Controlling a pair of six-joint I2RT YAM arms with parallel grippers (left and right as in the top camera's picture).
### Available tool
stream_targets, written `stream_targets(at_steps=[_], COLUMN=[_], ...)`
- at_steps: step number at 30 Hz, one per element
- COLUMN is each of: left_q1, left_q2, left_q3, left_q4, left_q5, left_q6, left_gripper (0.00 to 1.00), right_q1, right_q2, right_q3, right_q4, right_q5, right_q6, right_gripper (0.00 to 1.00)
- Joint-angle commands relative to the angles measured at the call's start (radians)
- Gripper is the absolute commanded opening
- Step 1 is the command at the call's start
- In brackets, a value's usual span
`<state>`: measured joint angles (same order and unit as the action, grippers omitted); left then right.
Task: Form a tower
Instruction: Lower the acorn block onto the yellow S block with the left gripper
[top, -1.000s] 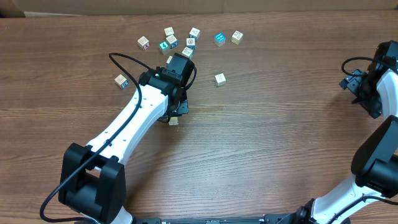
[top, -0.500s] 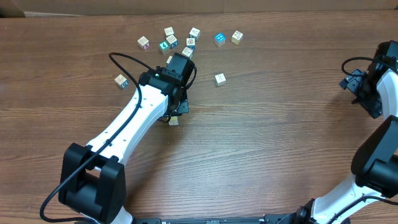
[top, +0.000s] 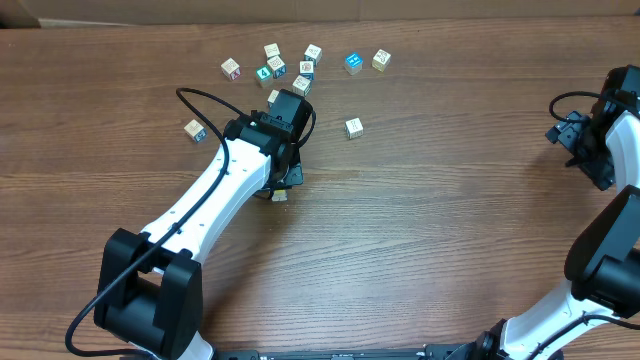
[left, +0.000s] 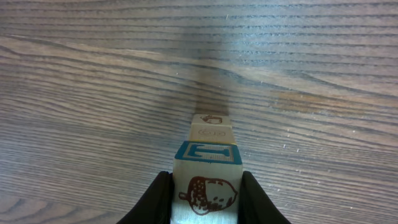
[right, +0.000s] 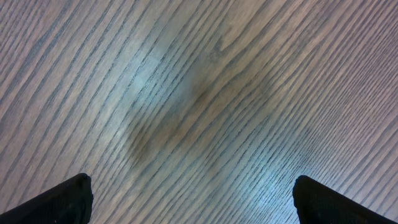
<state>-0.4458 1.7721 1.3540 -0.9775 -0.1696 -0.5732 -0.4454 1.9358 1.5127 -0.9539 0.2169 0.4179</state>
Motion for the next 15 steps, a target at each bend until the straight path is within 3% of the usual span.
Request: stream_targets(at_steps=[1, 15], left_q1=[-0.009, -0.009], left_q2=[0.014, 0.039], left_q3=[-0.005, -0.005], left_q4=[0.006, 0.007], left_q5=[-0.021, -0.021], left_q6=[0.009, 0.021], left_gripper=[0.04, 0.04], right_q1=[-0.004, -0.004], right_q2=[-0.026, -0.026], right_q3=[0.019, 0.019], right_q4=[0.005, 0.005], right_q5=[0.006, 0.006], right_q6=[-0.004, -0.003], right_gripper=[1.0, 1.0])
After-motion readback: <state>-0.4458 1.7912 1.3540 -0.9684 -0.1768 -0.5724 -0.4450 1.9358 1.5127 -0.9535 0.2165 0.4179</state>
